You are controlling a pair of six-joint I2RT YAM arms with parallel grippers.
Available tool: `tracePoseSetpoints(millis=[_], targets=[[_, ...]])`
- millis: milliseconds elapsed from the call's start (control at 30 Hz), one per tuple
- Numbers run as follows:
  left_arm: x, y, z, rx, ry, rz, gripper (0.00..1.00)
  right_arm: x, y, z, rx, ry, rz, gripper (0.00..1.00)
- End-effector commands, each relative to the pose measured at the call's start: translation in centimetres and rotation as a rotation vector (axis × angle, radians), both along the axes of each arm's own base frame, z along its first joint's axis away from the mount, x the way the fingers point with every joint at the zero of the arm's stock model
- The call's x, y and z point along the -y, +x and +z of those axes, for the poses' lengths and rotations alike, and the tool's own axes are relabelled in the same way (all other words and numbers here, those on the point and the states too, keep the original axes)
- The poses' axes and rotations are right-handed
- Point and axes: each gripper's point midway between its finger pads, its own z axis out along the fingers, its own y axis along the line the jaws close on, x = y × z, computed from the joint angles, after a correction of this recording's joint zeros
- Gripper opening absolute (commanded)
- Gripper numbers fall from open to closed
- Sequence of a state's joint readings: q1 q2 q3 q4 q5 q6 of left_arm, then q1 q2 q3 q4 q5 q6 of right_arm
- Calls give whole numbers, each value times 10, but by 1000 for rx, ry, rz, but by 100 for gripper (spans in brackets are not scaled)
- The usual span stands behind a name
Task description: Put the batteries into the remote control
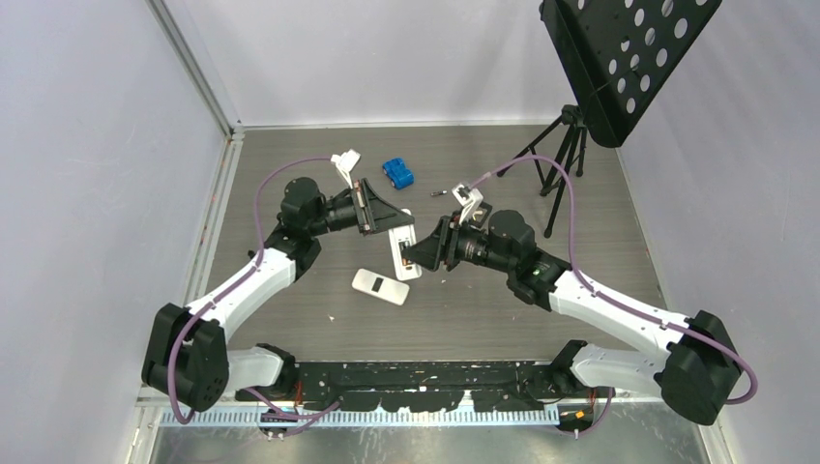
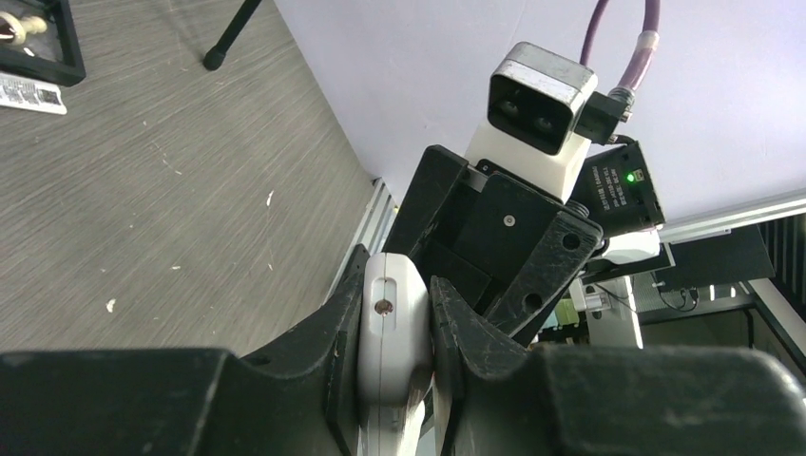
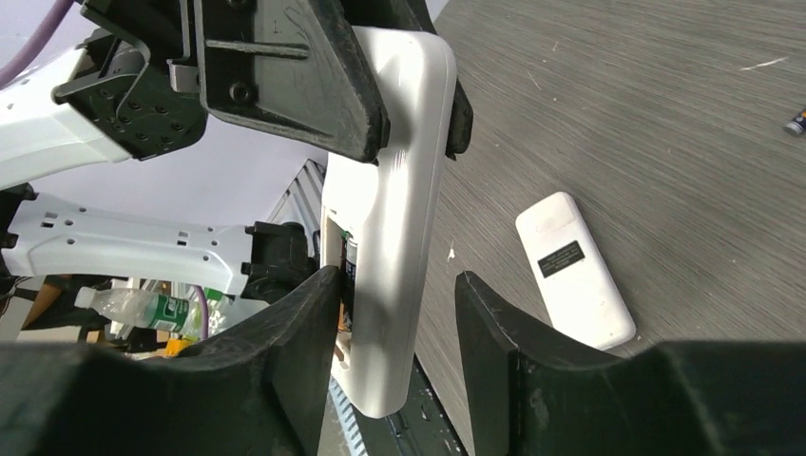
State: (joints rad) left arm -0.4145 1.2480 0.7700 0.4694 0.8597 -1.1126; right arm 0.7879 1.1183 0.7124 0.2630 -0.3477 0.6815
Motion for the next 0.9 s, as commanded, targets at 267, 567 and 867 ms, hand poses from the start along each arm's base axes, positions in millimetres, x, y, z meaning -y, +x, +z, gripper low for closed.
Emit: tracePoseSetpoints(millis=[267,567,867], targets=[[-5,-4,24,87,-10,1,0,12,14,30,18,65,-92,52],[-5,-6,27,95,-14,1,0,4,13,14,3,13,-45,41],[-4,-5,28,97,-17,-8,0,3,23,-5,-29,-76,-69,27]])
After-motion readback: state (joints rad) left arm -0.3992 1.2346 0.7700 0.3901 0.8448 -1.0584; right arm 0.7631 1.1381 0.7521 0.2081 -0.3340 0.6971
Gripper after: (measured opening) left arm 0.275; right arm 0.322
